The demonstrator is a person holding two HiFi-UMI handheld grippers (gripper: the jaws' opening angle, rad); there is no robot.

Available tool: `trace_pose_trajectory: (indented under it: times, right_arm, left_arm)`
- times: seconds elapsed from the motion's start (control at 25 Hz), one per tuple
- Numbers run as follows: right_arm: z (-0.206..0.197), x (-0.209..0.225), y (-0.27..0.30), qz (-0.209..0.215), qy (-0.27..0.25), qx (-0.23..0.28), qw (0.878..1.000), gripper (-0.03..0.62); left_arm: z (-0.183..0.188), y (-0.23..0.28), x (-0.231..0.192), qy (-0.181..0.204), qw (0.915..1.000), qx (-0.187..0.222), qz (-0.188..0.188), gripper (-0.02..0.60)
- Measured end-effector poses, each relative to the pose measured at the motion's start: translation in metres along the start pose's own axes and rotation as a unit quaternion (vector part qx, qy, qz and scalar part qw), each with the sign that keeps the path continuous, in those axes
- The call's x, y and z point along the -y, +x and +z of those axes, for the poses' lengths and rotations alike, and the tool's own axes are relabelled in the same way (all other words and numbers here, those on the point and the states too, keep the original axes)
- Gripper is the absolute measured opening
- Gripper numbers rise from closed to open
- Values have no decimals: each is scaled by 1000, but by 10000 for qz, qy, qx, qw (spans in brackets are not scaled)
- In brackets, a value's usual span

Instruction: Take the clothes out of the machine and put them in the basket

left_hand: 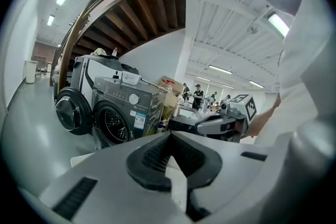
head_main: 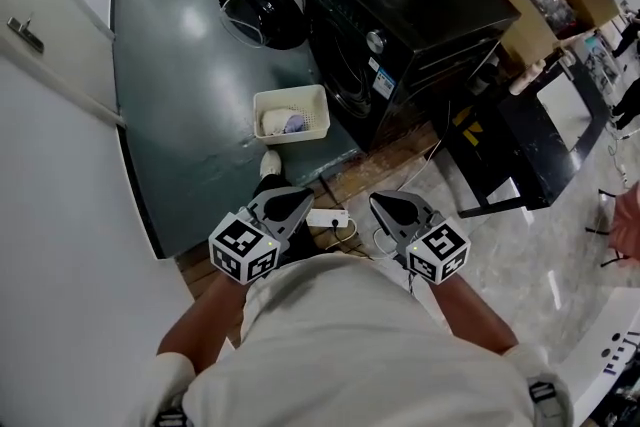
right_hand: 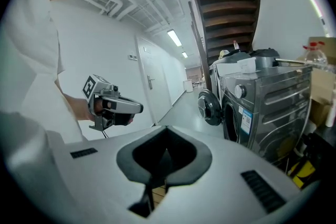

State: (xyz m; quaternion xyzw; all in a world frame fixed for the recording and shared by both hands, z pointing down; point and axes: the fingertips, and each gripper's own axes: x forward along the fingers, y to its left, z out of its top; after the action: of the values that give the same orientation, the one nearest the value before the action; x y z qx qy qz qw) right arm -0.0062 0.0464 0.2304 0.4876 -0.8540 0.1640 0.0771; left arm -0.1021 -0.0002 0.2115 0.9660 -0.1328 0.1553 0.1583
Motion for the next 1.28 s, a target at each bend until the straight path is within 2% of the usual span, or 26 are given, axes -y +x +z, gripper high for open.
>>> trace_pose_trajectory:
  times: [0.48, 0.76, 1.28]
  right_arm:
    - [-8, -26, -3, 87, 68, 25, 9999, 3]
    - [-12, -28, -4, 73, 106, 36, 9999, 3]
    - [-12, -36, 4, 175, -85, -5, 9998, 3]
  left_arm:
    - [-25, 2, 7, -22, 9994, -333, -89, -3]
    - [-35, 4, 13, 26, 9993, -364, -86, -2]
    - [-41, 1, 1, -136, 9994, -308, 24, -2]
